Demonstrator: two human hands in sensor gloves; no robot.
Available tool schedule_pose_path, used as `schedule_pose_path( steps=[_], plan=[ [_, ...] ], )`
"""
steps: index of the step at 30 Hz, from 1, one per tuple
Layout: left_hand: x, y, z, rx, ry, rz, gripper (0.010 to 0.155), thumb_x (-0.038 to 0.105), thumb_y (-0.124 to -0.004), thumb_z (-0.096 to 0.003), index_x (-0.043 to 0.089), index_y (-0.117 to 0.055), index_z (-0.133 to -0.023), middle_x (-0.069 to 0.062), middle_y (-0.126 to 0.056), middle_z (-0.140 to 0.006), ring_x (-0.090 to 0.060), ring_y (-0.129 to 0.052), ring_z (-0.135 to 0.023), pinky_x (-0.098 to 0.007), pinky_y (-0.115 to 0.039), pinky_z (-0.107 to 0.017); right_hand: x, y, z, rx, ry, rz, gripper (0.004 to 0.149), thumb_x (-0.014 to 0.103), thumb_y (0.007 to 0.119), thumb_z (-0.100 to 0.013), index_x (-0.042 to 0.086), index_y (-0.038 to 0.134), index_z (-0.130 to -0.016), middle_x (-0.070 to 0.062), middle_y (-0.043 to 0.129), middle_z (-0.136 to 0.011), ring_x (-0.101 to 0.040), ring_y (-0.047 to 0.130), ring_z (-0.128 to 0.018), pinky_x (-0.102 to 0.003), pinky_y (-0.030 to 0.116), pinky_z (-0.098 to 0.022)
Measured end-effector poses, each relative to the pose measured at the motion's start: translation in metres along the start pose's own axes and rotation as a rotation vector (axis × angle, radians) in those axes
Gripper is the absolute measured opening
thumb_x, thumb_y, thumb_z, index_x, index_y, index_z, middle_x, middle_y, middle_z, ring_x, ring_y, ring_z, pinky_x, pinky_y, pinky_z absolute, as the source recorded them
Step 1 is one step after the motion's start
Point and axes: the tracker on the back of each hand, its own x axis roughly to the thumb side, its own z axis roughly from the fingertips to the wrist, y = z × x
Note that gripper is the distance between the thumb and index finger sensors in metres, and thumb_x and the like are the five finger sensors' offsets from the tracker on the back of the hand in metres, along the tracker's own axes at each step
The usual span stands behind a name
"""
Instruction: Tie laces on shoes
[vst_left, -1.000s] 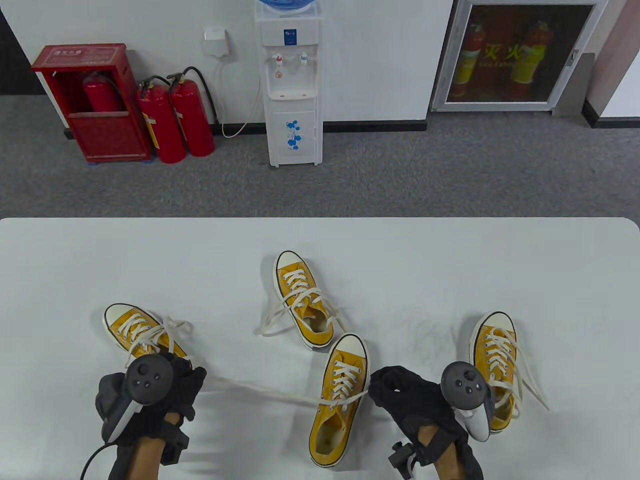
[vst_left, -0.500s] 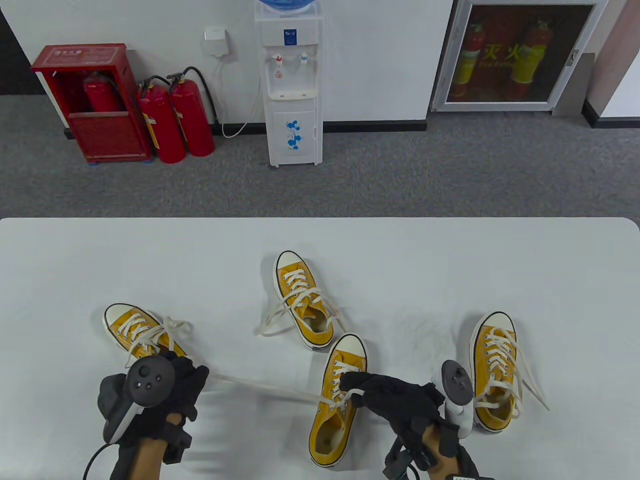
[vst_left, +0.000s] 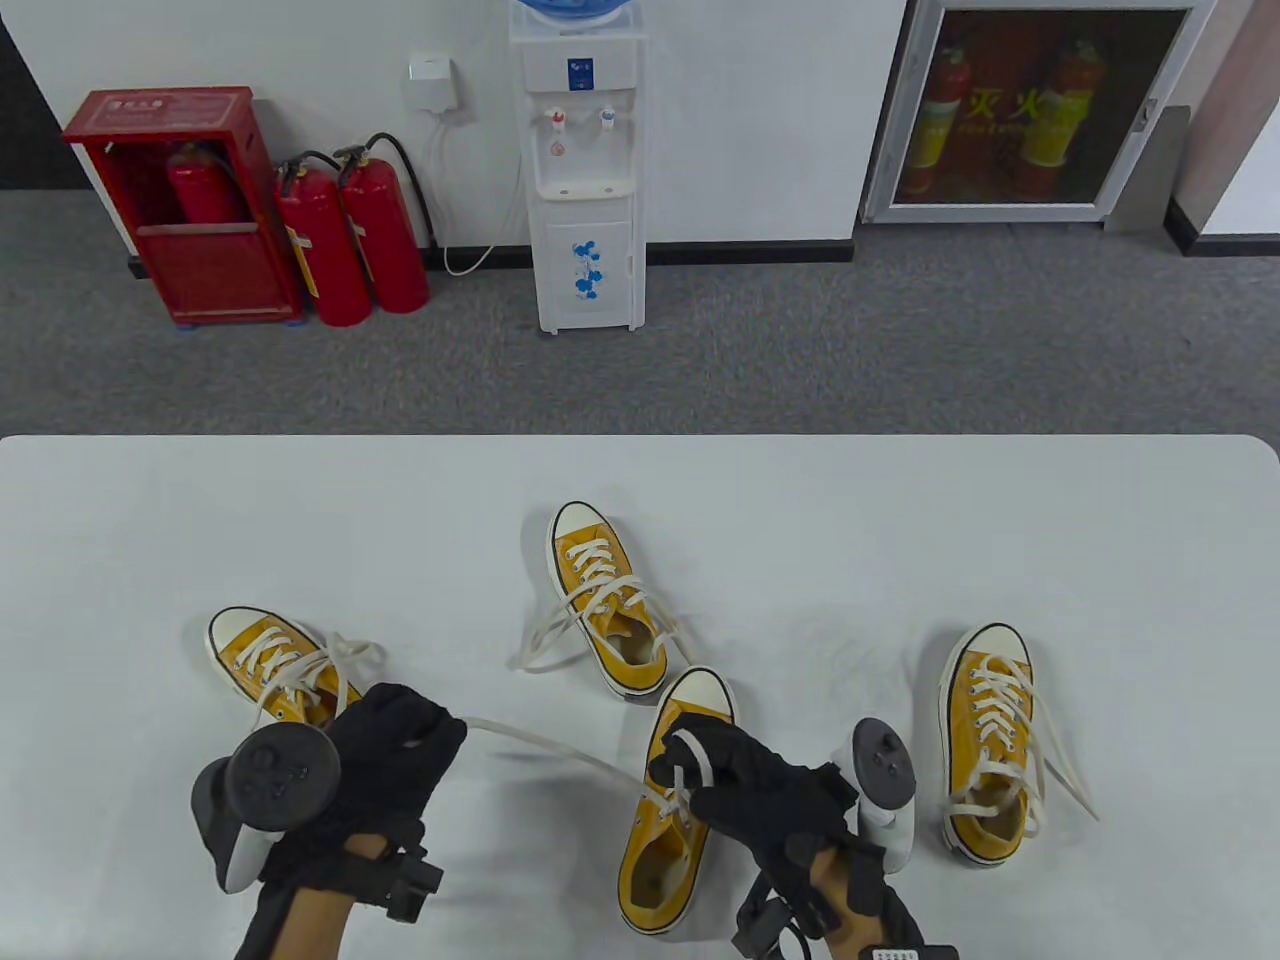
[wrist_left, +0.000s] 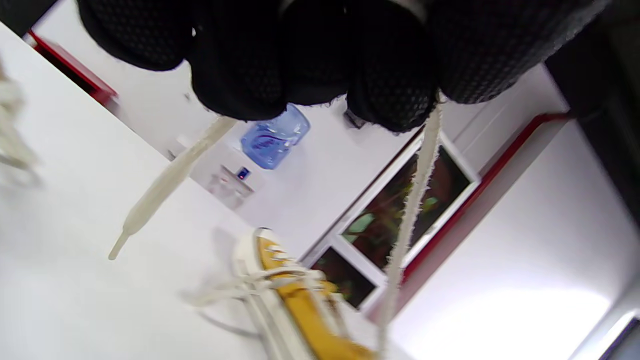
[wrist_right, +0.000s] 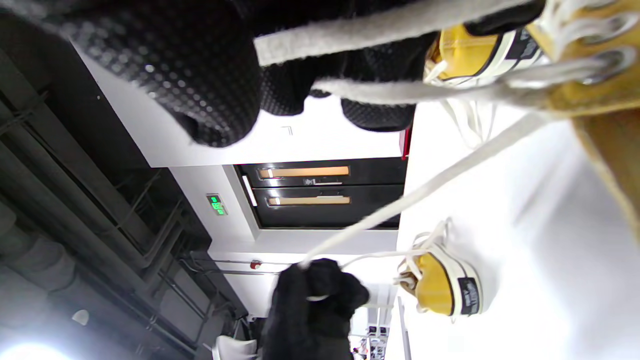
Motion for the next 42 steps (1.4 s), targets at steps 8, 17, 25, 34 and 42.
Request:
schedule_pose_path(
  steps=[8, 17, 25, 34, 42],
  plan=[
    [0.039, -0.006, -0.001, -0.062, -0.098, 0.226, 0.039, 0.054, -0.082, -0.0487, 0.028, -0.092, -0.075, -0.004, -0.089, -0.085, -0.031, -0.094, -0.066, -0.064, -0.067, -0.065, 0.001, 0.003, -0.005, -0.113, 0.038, 0.172, 0.057, 0.024, 0.090, -0.041, 0.002, 0.072, -0.091, -0.014, 0.052, -0.107, -0.019, 0.092, -0.063, -0.061, 0.064, -0.062],
    [0.058, -0.019, -0.007, -0.122, -0.103, 0.557, 0.039, 0.050, -0.085, -0.0488, 0.028, -0.092, -0.080, -0.004, -0.086, -0.088, -0.032, -0.092, -0.069, -0.063, -0.066, -0.066, 0.007, 0.018, -0.009, -0.145, 0.068, 0.520, 0.059, 0.019, 0.087, -0.041, 0.006, 0.069, -0.096, -0.012, 0.039, -0.107, -0.018, 0.086, -0.058, -0.052, 0.069, -0.057],
    [0.073, -0.032, -0.014, -0.202, -0.106, 0.698, 0.039, 0.050, -0.087, -0.0484, 0.032, -0.094, -0.082, -0.003, -0.087, -0.089, -0.032, -0.090, -0.071, -0.064, -0.064, -0.067, 0.008, 0.032, -0.012, -0.085, 0.066, 0.671, 0.059, 0.015, 0.086, -0.040, 0.008, 0.071, -0.096, -0.010, 0.037, -0.107, -0.019, 0.082, -0.058, -0.054, 0.064, -0.059],
    [0.076, -0.043, -0.032, -0.205, -0.041, 0.648, 0.038, 0.051, -0.088, -0.0477, 0.035, -0.095, -0.081, -0.003, -0.088, -0.089, -0.032, -0.090, -0.071, -0.064, -0.063, -0.068, 0.014, 0.054, -0.009, -0.001, -0.037, 0.868, 0.050, 0.011, 0.082, -0.039, 0.016, 0.083, -0.090, -0.005, 0.048, -0.106, -0.023, 0.080, -0.059, -0.058, 0.057, -0.063],
    [0.065, -0.049, -0.054, -0.123, 0.123, 0.406, 0.038, 0.053, -0.088, -0.0473, 0.034, -0.095, -0.080, -0.002, -0.089, -0.085, -0.031, -0.091, -0.067, -0.064, -0.065, -0.066, 0.014, 0.050, -0.008, 0.033, -0.056, 0.787, 0.045, 0.008, 0.081, -0.038, 0.023, 0.095, -0.079, -0.003, 0.061, -0.102, -0.024, 0.081, -0.059, -0.061, 0.052, -0.065]
  ],
)
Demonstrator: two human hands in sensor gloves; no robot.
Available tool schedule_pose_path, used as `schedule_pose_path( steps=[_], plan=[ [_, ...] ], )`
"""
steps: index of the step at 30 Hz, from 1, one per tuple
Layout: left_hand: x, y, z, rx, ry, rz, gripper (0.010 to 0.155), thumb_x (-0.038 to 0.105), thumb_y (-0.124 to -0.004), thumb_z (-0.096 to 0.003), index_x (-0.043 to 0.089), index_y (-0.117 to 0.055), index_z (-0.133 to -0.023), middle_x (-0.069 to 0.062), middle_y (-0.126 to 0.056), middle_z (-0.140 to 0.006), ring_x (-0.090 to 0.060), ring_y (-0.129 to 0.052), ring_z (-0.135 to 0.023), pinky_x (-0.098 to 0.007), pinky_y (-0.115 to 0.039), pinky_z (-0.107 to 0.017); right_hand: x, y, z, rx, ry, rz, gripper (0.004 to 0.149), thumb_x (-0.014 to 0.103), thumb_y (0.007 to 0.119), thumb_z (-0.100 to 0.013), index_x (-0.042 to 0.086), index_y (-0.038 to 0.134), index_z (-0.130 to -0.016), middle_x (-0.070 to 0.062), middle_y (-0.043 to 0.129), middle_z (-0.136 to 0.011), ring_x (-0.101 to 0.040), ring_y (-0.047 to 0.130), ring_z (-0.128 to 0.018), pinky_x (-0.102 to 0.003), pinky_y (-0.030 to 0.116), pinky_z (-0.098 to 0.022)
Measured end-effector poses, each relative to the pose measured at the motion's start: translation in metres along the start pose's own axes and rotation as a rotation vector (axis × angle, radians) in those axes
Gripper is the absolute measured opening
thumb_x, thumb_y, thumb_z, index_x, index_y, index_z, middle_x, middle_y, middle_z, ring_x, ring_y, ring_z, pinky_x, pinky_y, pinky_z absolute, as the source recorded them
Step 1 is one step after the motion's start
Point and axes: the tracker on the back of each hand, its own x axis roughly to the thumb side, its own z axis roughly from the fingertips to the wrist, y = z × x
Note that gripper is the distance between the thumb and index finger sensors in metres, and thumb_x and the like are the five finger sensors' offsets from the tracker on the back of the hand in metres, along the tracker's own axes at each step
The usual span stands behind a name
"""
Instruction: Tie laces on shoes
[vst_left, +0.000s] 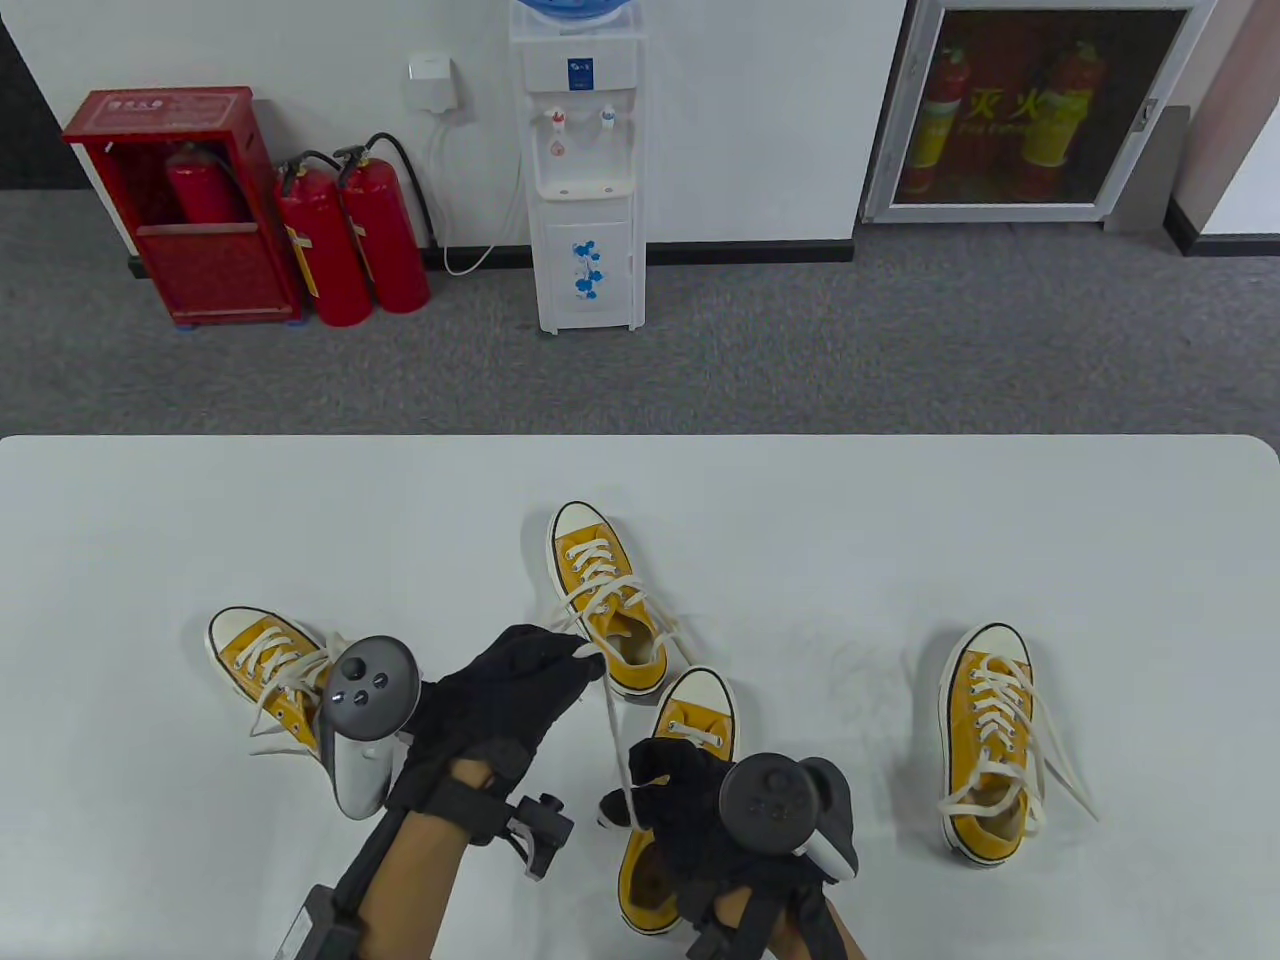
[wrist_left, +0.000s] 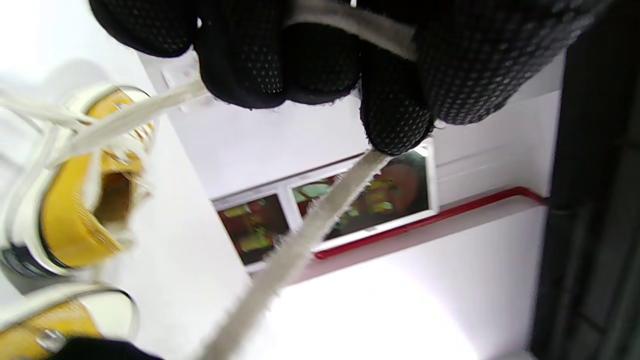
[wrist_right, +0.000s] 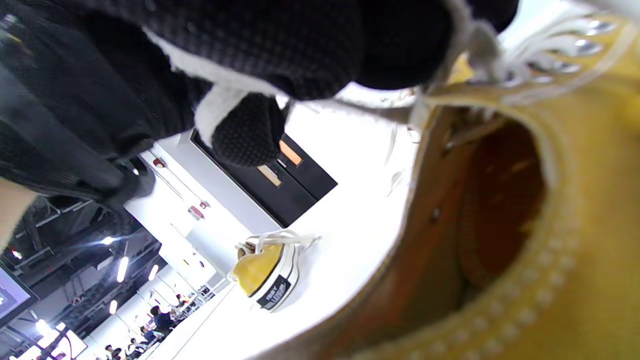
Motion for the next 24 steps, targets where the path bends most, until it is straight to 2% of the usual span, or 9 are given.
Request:
schedule_pose_path(
  steps=[5, 12, 17, 24],
  plan=[
    [-0.014, -0.008, -0.013, 0.047, 0.095, -0.244, 0.037, 0.055, -0.087, -0.0466, 0.031, -0.095, -0.075, -0.001, -0.091, -0.079, -0.029, -0.093, -0.061, -0.062, -0.068, -0.063, -0.007, -0.006, 0.002, -0.003, -0.002, -0.119, 0.044, 0.008, 0.081, -0.038, 0.026, 0.098, -0.075, -0.003, 0.063, -0.101, -0.024, 0.081, -0.060, -0.063, 0.050, -0.066],
    [-0.036, -0.029, -0.021, 0.051, 0.146, -0.552, 0.036, 0.058, -0.087, -0.0454, 0.031, -0.097, -0.067, 0.000, -0.095, -0.070, -0.027, -0.095, -0.052, -0.060, -0.072, -0.059, -0.015, -0.012, 0.004, -0.007, 0.008, -0.238, 0.044, 0.007, 0.080, -0.038, 0.028, 0.101, -0.071, -0.002, 0.065, -0.100, -0.024, 0.082, -0.061, -0.065, 0.048, -0.066],
    [-0.049, -0.044, -0.019, 0.008, 0.157, -0.715, 0.036, 0.060, -0.085, -0.0449, 0.030, -0.100, -0.060, 0.001, -0.098, -0.063, -0.027, -0.097, -0.046, -0.059, -0.074, -0.055, -0.020, -0.015, 0.006, -0.025, 0.009, -0.336, 0.044, 0.007, 0.080, -0.038, 0.029, 0.101, -0.070, -0.001, 0.064, -0.102, -0.024, 0.083, -0.062, -0.066, 0.047, -0.066],
    [-0.069, -0.066, -0.005, -0.117, 0.171, -0.795, 0.037, 0.060, -0.084, -0.0453, 0.030, -0.101, -0.058, 0.000, -0.099, -0.061, -0.027, -0.097, -0.044, -0.059, -0.075, -0.054, -0.030, -0.017, 0.007, -0.042, 0.023, -0.478, 0.045, 0.009, 0.081, -0.038, 0.030, 0.099, -0.073, -0.001, 0.055, -0.108, -0.022, 0.083, -0.064, -0.066, 0.047, -0.067]
  ],
)
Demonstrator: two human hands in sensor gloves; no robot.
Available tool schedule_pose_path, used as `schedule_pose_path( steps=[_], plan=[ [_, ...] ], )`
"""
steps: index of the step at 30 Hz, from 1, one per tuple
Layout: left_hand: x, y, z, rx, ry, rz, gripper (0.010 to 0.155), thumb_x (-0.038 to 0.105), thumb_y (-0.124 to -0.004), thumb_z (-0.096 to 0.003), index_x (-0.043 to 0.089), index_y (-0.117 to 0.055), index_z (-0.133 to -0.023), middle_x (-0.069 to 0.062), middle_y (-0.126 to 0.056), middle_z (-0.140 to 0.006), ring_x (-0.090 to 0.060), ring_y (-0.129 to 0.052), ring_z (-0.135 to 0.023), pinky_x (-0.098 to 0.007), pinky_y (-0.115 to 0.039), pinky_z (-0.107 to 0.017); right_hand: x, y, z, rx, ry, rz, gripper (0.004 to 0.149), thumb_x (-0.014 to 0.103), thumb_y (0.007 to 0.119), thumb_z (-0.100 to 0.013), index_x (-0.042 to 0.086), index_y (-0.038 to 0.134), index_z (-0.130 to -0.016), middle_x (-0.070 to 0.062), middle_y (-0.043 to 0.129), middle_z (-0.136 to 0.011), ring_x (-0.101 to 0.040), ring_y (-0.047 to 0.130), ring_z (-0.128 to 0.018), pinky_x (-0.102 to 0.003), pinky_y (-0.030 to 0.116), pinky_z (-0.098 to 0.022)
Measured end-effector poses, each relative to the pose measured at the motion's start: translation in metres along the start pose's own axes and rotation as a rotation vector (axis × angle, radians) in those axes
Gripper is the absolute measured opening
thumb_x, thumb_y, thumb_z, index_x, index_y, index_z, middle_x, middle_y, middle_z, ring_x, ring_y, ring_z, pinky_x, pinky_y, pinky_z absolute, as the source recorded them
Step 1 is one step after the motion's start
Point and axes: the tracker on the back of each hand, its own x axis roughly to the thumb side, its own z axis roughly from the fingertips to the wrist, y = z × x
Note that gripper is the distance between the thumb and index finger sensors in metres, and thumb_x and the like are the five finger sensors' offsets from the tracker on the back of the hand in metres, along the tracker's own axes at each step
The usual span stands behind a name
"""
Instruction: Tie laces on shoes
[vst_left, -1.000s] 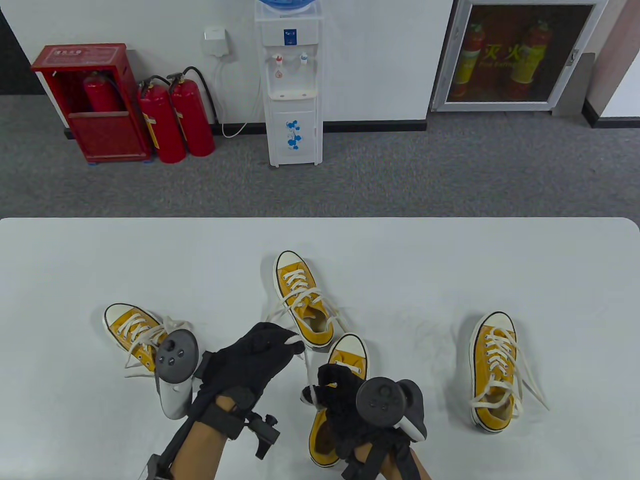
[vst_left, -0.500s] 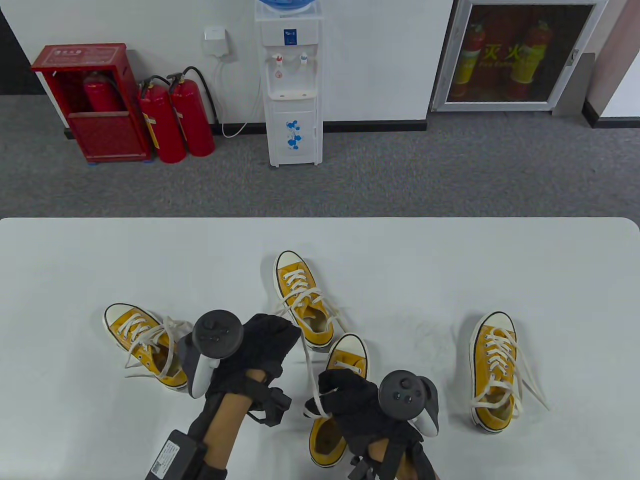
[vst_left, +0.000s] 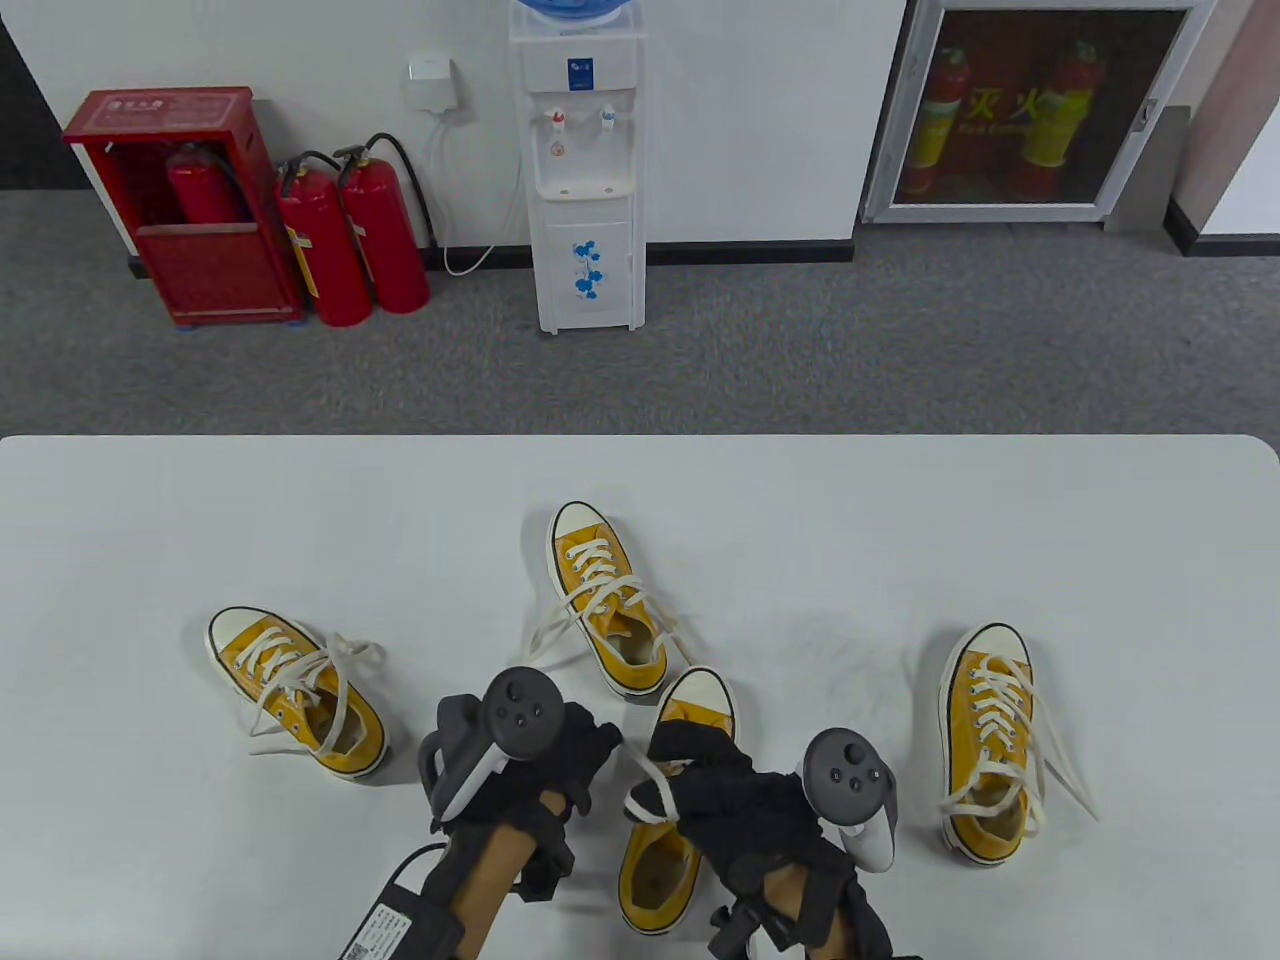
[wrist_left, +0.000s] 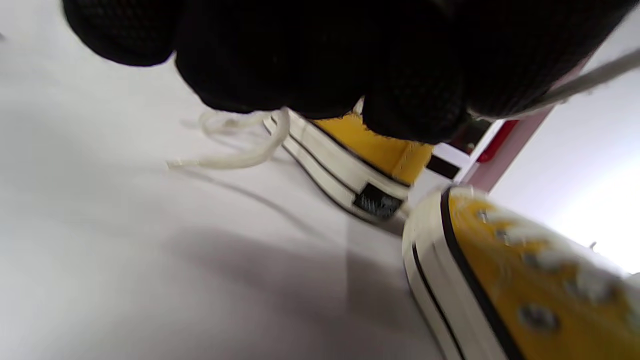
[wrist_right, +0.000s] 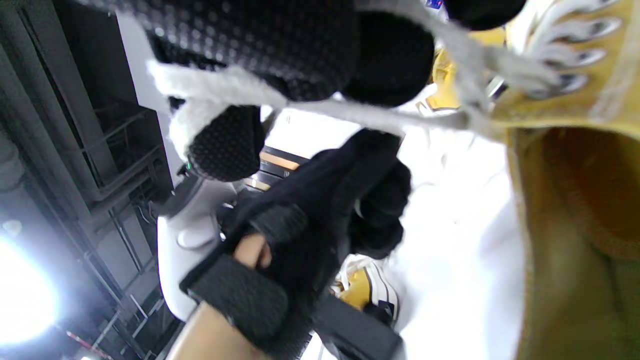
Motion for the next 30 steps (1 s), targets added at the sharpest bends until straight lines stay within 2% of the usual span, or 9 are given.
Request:
schedule_pose_path(
  steps=[5, 11, 19, 26, 30],
  plan=[
    [0.005, -0.018, 0.005, -0.082, -0.049, -0.025, 0.036, 0.060, -0.084, -0.0459, 0.030, -0.101, -0.057, 0.001, -0.099, -0.061, -0.027, -0.097, -0.044, -0.059, -0.075, -0.055, -0.004, -0.002, 0.001, -0.023, 0.015, -0.024, 0.046, 0.011, 0.082, -0.039, 0.029, 0.095, -0.079, -0.001, 0.055, -0.109, -0.022, 0.084, -0.064, -0.066, 0.048, -0.066],
    [0.010, -0.029, 0.008, -0.115, -0.075, -0.022, 0.035, 0.059, -0.084, -0.0457, 0.030, -0.101, -0.055, 0.001, -0.100, -0.059, -0.027, -0.098, -0.044, -0.059, -0.075, -0.054, -0.008, -0.007, 0.005, -0.076, 0.027, -0.015, 0.048, 0.014, 0.083, -0.040, 0.023, 0.087, -0.087, -0.004, 0.072, -0.102, -0.022, 0.087, -0.064, -0.067, 0.050, -0.065],
    [0.004, -0.031, 0.009, -0.139, -0.077, -0.020, 0.035, 0.059, -0.084, -0.0458, 0.030, -0.101, -0.056, 0.001, -0.100, -0.060, -0.027, -0.098, -0.045, -0.060, -0.075, -0.055, -0.008, -0.012, 0.008, -0.185, 0.048, 0.120, 0.043, 0.017, 0.085, -0.042, 0.019, 0.087, -0.085, -0.004, 0.088, -0.087, -0.025, 0.089, -0.065, -0.067, 0.049, -0.066],
    [-0.001, -0.027, 0.012, -0.137, -0.086, 0.005, 0.037, 0.060, -0.084, -0.0455, 0.030, -0.101, -0.058, 0.001, -0.100, -0.062, -0.028, -0.098, -0.046, -0.060, -0.075, -0.056, -0.001, -0.014, 0.012, -0.229, 0.055, 0.259, 0.044, 0.021, 0.088, -0.042, 0.018, 0.087, -0.085, -0.004, 0.094, -0.080, -0.027, 0.087, -0.067, -0.067, 0.046, -0.067],
    [-0.004, -0.026, 0.012, -0.127, -0.085, 0.009, 0.040, 0.062, -0.083, -0.0449, 0.030, -0.101, -0.061, 0.000, -0.099, -0.065, -0.028, -0.098, -0.048, -0.060, -0.074, -0.056, -0.001, -0.017, 0.014, -0.231, 0.078, 0.300, 0.046, 0.025, 0.089, -0.042, 0.017, 0.084, -0.087, -0.005, 0.096, -0.077, -0.027, 0.091, -0.061, -0.062, 0.057, -0.063]
  ],
)
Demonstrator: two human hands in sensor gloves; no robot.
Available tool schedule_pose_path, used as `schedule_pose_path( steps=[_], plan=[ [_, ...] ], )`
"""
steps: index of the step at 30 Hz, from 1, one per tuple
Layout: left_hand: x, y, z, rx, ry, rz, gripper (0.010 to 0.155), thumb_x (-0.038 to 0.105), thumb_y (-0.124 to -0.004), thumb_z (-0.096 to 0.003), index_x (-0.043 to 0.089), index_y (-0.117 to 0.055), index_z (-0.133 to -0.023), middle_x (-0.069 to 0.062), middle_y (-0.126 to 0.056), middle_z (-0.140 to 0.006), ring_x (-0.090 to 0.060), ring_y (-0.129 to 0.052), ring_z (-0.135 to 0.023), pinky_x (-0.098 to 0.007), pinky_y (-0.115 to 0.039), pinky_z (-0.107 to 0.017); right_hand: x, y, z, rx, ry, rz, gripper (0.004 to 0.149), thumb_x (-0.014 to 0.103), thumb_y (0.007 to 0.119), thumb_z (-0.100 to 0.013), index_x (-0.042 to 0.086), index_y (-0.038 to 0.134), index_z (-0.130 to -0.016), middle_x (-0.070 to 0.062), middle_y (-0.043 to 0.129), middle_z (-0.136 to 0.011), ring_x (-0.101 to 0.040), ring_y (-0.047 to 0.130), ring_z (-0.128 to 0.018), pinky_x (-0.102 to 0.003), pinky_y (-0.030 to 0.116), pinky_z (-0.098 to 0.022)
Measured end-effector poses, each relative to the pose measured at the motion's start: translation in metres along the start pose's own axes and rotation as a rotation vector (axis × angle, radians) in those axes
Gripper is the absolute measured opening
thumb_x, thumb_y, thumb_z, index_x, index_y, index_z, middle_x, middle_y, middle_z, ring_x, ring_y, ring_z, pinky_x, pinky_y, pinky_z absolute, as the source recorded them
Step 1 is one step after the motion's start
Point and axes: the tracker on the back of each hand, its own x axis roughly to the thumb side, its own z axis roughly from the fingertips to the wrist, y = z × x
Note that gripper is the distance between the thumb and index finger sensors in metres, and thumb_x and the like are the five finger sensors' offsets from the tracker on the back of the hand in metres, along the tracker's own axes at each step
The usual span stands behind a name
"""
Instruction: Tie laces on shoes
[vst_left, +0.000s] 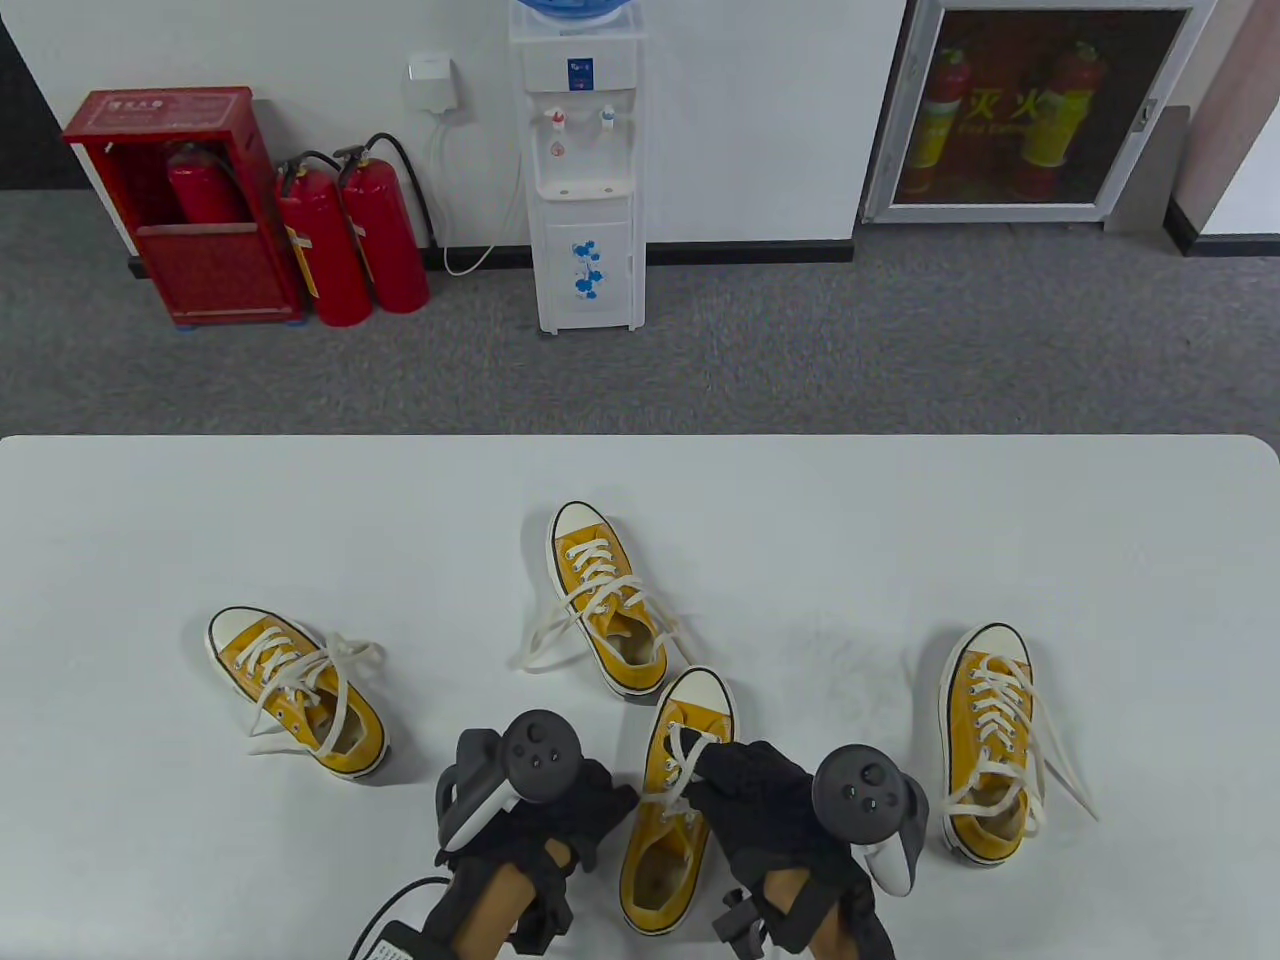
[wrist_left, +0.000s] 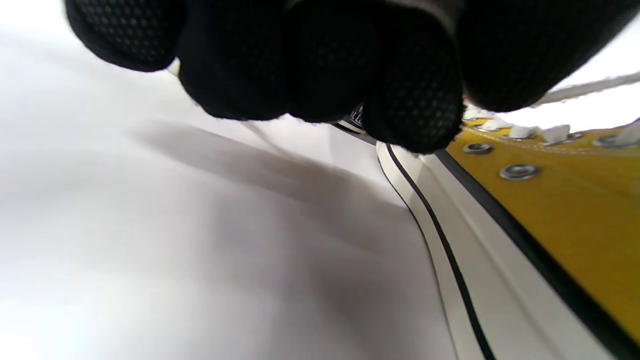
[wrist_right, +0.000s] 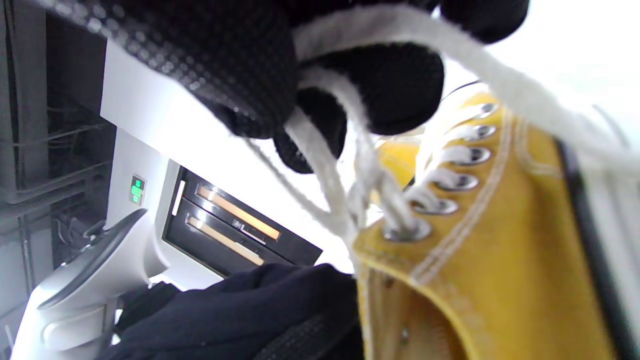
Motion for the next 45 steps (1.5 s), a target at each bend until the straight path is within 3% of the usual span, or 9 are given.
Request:
schedule_pose_path(
  steps=[6, 9, 17, 21, 25, 34, 45],
  plan=[
    [-0.003, 0.003, 0.002, 0.013, 0.001, 0.014, 0.050, 0.065, -0.082, -0.0436, 0.029, -0.096, -0.075, -0.003, -0.096, -0.076, -0.029, -0.097, -0.052, -0.060, -0.073, -0.057, -0.005, -0.004, -0.001, 0.054, 0.034, -0.032, 0.051, 0.030, 0.090, -0.042, 0.012, 0.081, -0.089, -0.006, 0.102, -0.069, -0.015, 0.098, -0.028, -0.051, 0.076, -0.048],
    [-0.005, 0.004, 0.002, 0.024, 0.004, 0.017, 0.055, 0.066, -0.081, -0.0434, 0.029, -0.092, -0.083, -0.005, -0.094, -0.084, -0.029, -0.097, -0.053, -0.060, -0.073, -0.057, -0.011, -0.004, -0.003, 0.101, 0.078, -0.125, 0.052, 0.031, 0.090, -0.042, 0.012, 0.080, -0.089, -0.005, 0.103, -0.068, -0.012, 0.098, -0.024, -0.050, 0.078, -0.045],
    [-0.010, 0.007, 0.003, 0.038, 0.008, 0.036, 0.064, 0.065, -0.082, -0.0439, 0.028, -0.081, -0.096, -0.009, -0.082, -0.103, -0.031, -0.096, -0.061, -0.061, -0.072, -0.059, -0.017, 0.002, -0.003, 0.221, 0.148, -0.271, 0.061, 0.035, 0.093, -0.041, 0.008, 0.075, -0.093, -0.004, 0.097, -0.070, -0.018, 0.096, -0.040, -0.055, 0.069, -0.055],
    [-0.013, 0.011, 0.004, 0.043, 0.006, 0.075, 0.064, 0.063, -0.082, -0.0444, 0.028, -0.079, -0.098, -0.010, -0.079, -0.106, -0.033, -0.095, -0.067, -0.062, -0.070, -0.061, -0.014, 0.002, -0.003, 0.187, 0.121, -0.127, 0.062, 0.035, 0.093, -0.040, 0.011, 0.075, -0.095, -0.001, 0.095, -0.069, -0.022, 0.097, -0.054, -0.061, 0.061, -0.065],
    [-0.015, 0.015, 0.005, 0.071, -0.004, 0.148, 0.063, 0.062, -0.082, -0.0450, 0.028, -0.079, -0.098, -0.010, -0.078, -0.107, -0.034, -0.094, -0.072, -0.063, -0.069, -0.063, -0.012, 0.003, -0.002, 0.174, 0.104, -0.100, 0.055, 0.028, 0.089, -0.041, 0.016, 0.078, -0.094, 0.000, 0.093, -0.070, -0.023, 0.100, -0.055, -0.059, 0.068, -0.062],
    [-0.009, 0.021, 0.013, 0.156, -0.076, 0.340, 0.058, 0.059, -0.081, -0.0464, 0.028, -0.081, -0.095, -0.007, -0.083, -0.102, -0.033, -0.096, -0.072, -0.063, -0.069, -0.064, -0.010, 0.009, -0.002, 0.239, 0.086, -0.071, 0.053, 0.015, 0.083, -0.041, 0.018, 0.079, -0.094, -0.005, 0.082, -0.082, -0.027, 0.094, -0.056, -0.061, 0.065, -0.061],
    [0.004, 0.011, 0.014, 0.057, -0.158, 0.495, 0.059, 0.060, -0.079, -0.0468, 0.030, -0.079, -0.097, -0.004, -0.083, -0.103, -0.033, -0.094, -0.077, -0.064, -0.066, -0.067, 0.000, 0.013, 0.000, 0.250, 0.001, 0.017, 0.049, 0.013, 0.082, -0.042, 0.022, 0.086, -0.090, -0.008, 0.074, -0.093, -0.026, 0.091, -0.057, -0.061, 0.061, -0.063]
  ],
)
